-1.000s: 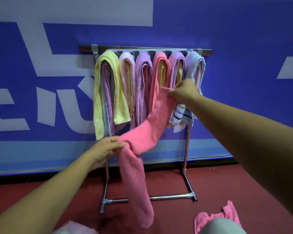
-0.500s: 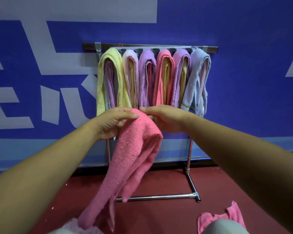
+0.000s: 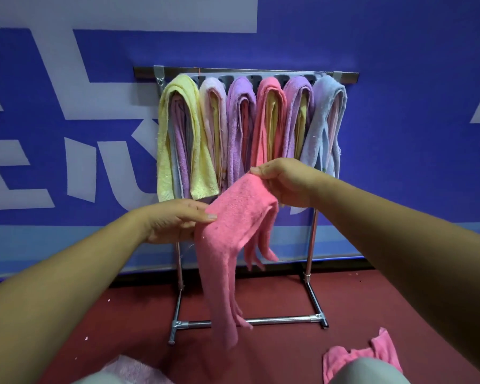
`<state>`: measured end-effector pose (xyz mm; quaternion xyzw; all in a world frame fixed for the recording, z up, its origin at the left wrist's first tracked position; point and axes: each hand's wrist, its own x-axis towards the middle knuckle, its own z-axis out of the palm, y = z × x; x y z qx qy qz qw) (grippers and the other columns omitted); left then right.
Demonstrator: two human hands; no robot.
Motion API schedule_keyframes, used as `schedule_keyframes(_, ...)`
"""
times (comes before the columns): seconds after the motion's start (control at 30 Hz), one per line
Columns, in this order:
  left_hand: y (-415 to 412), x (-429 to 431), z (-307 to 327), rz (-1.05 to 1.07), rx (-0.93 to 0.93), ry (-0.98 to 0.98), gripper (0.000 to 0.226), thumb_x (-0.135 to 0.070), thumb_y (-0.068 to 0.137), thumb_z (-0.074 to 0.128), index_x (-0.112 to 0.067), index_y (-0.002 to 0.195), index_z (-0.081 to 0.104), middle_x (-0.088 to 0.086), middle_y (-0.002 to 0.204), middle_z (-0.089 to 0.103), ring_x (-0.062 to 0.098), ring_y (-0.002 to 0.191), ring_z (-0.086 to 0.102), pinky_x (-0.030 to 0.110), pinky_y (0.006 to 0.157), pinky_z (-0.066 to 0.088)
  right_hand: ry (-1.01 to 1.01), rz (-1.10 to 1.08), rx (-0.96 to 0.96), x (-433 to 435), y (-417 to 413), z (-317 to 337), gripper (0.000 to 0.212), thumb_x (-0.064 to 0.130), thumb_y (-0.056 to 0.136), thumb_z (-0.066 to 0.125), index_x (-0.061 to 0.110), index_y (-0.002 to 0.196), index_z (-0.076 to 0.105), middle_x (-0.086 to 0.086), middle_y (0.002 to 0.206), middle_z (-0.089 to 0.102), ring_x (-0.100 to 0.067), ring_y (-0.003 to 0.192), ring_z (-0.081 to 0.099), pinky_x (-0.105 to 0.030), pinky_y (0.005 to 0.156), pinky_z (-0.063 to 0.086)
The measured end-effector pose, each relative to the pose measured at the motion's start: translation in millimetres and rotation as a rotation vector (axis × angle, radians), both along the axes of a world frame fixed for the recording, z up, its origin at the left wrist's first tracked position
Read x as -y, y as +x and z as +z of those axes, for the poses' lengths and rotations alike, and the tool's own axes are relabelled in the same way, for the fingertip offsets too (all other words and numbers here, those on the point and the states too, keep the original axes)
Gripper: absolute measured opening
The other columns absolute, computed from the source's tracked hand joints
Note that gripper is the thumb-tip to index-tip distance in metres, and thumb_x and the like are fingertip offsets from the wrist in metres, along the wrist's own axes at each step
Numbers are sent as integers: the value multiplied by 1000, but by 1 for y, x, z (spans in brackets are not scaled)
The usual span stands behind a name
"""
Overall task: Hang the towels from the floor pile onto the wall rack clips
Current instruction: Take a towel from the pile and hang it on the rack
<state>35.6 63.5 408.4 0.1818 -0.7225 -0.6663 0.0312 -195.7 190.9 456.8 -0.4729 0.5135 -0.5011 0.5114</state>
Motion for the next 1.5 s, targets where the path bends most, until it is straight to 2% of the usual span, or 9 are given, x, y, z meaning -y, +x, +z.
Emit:
schedule_keyframes(0.17, -5, 1, 22, 21, -155, 78, 74, -37, 63, 87, 0, 122, 65, 12, 98, 65, 20, 83, 62, 33, 78, 52, 276, 143, -302, -12, -11, -8, 19, 11, 102, 48, -1, 101, 63, -9, 82, 70, -19, 71, 68, -29, 64, 57)
schedule_keyframes(0.4, -27, 2, 60, -68, -209, 115, 61, -30, 67, 85, -3, 119, 67, 14, 99, 64, 24, 88, 60, 32, 80, 54, 144, 254, -112, 2, 11, 12, 30, 41, 93, 61, 14, 93, 75, -9, 93, 70, -21, 83, 65, -35, 84, 53)
schedule_keyframes(0.67, -30, 32, 108, -97, 40, -199, 65, -37, 81, 73, 10, 124, 57, 14, 105, 66, 23, 92, 65, 33, 84, 52, 47, 225, -177, 14, -5, 83, 43, 10, 103, 44, 14, 77, 78, -2, 71, 70, -13, 63, 65, -26, 62, 57)
schedule_keyframes(1.0, -62, 80, 199, 87, -109, -235, 53, -22, 75, 72, 9, 117, 61, 17, 96, 63, 22, 76, 62, 25, 70, 55, -117, -67, -291, 75, -25, 161, 14, 5, 95, 59, 5, 82, 62, -6, 68, 67, -17, 60, 64, -25, 56, 53)
schedule_keyframes(1.1, -75, 93, 237, 108, -91, -241, 22, -14, 92, 51, -3, 107, 63, 9, 75, 70, 16, 59, 66, 23, 59, 56, -147, -167, -303, 104, -31, 187, 10, 8, 93, 62, 0, 93, 68, -13, 79, 70, -19, 59, 65, -25, 53, 53)
schedule_keyframes(1.23, -90, 126, 268, 135, -175, -155, 39, -15, 96, 38, 0, 119, 67, 10, 70, 72, 17, 58, 68, 25, 60, 56, -120, -287, -342, 154, -41, 213, 33, 11, 91, 66, -8, 118, 63, -17, 95, 72, -24, 73, 69, -37, 71, 61)
schedule_keyframes(1.3, -97, 145, 271, 182, -270, -151, 38, -14, 89, 42, -7, 88, 79, 6, 64, 69, 15, 53, 65, 22, 56, 54, -118, -314, -355, 180, -45, 217, 32, 8, 89, 69, -9, 115, 62, -19, 100, 72, -26, 82, 70, -45, 84, 59)
schedule_keyframes(1.37, -104, 161, 268, 239, -292, -178, 30, -15, 78, 49, -12, 70, 77, 4, 61, 66, 15, 50, 62, 21, 51, 51, -125, -359, -427, 204, -50, 216, 19, 7, 88, 70, -5, 101, 64, -16, 94, 71, -25, 79, 69, -45, 81, 61)
schedule_keyframes(1.5, -124, 199, 253, 432, -195, -468, 25, 9, 81, 45, -7, 90, 63, 9, 72, 56, 15, 55, 54, 19, 50, 44, -102, -513, -920, 248, -60, 209, 30, 26, 80, 82, 2, 93, 70, -6, 79, 61, -20, 69, 56, -30, 65, 49)
